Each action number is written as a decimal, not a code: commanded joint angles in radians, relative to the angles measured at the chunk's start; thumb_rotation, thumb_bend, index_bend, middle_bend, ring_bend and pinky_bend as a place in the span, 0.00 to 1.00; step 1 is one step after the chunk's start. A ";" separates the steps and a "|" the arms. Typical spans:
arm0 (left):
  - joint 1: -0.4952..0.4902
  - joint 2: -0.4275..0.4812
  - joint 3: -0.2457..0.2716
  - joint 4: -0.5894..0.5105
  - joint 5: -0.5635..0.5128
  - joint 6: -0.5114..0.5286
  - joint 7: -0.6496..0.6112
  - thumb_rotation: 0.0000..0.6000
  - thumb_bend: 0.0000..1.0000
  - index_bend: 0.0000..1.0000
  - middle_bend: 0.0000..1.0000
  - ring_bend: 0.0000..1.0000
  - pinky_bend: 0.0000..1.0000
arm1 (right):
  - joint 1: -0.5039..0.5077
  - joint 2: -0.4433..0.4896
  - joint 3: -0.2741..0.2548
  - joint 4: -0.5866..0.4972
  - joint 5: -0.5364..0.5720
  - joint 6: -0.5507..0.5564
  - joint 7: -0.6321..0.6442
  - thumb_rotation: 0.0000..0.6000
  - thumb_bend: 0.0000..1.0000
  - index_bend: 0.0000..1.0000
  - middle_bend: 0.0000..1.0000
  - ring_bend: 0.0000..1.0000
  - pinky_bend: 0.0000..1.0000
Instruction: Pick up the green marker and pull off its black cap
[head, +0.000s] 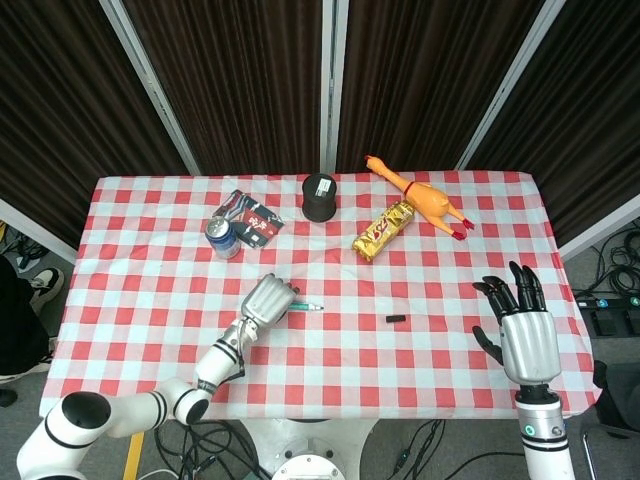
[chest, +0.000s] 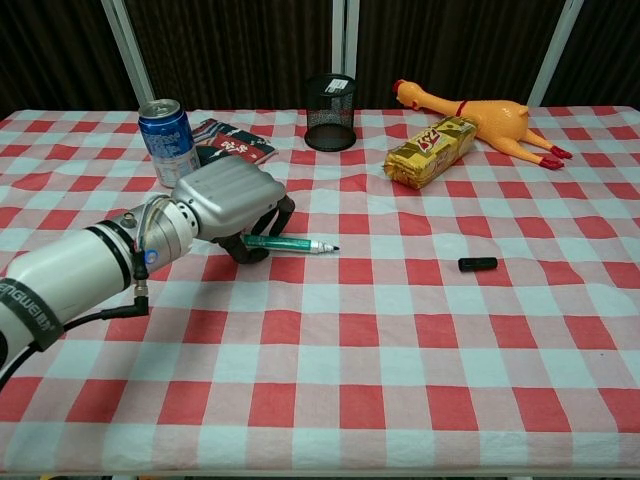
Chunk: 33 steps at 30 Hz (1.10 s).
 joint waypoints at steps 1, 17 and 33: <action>0.003 0.011 -0.010 -0.010 0.012 -0.001 -0.008 1.00 0.20 0.39 0.50 0.51 0.55 | -0.005 -0.005 0.007 0.014 -0.006 0.003 0.014 1.00 0.03 0.28 0.26 0.02 0.08; 0.125 0.252 -0.111 -0.364 0.017 0.252 0.089 1.00 0.15 0.33 0.42 0.43 0.51 | -0.042 0.019 0.021 0.016 -0.004 0.001 0.028 1.00 0.03 0.28 0.26 0.02 0.08; 0.553 0.532 0.015 -0.595 0.003 0.650 -0.017 1.00 0.17 0.34 0.34 0.24 0.26 | -0.172 0.062 -0.066 0.138 0.058 0.009 0.060 1.00 0.15 0.22 0.24 0.00 0.04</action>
